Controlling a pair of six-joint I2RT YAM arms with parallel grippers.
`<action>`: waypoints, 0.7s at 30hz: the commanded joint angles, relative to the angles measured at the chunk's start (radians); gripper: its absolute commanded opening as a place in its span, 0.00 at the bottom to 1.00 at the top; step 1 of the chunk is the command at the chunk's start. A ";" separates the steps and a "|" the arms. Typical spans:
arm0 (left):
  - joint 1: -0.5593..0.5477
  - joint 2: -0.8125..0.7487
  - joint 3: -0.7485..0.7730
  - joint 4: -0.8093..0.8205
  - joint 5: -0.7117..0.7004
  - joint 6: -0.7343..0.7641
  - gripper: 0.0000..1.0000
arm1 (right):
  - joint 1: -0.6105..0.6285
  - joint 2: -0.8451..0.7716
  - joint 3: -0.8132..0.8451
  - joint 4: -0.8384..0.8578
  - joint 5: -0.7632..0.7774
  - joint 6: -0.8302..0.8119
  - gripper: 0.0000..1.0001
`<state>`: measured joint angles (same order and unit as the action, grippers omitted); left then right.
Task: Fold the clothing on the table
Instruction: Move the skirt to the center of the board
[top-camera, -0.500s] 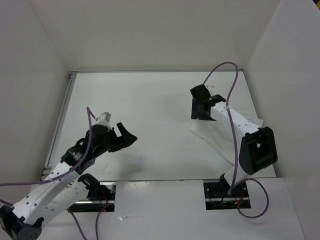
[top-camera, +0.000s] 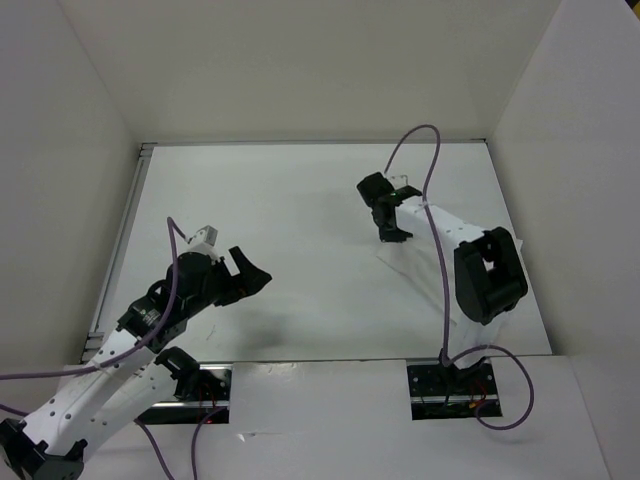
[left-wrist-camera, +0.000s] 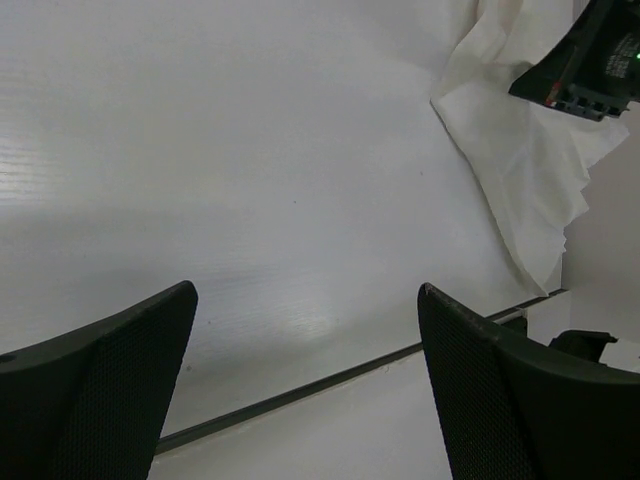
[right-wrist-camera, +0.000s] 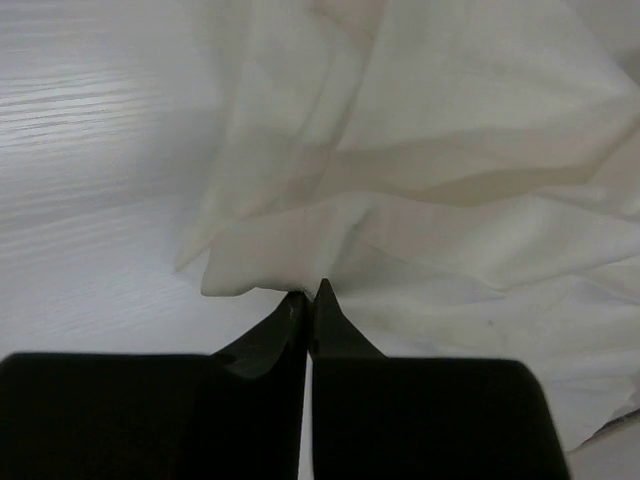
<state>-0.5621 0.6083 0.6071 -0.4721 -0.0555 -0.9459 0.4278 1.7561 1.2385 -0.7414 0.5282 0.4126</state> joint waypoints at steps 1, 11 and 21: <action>0.010 -0.001 0.008 0.020 -0.003 0.019 0.97 | 0.148 -0.133 0.197 -0.086 0.053 0.003 0.00; 0.010 -0.030 -0.010 0.001 0.006 -0.001 0.97 | 0.186 -0.408 0.613 -0.299 -0.223 -0.008 0.00; 0.010 -0.168 -0.053 -0.057 0.006 -0.076 0.97 | -0.004 -0.527 0.425 -0.181 -0.405 0.031 0.00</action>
<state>-0.5583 0.4587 0.5705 -0.5232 -0.0544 -0.9802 0.4961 1.1858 1.7615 -0.9520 0.1719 0.4297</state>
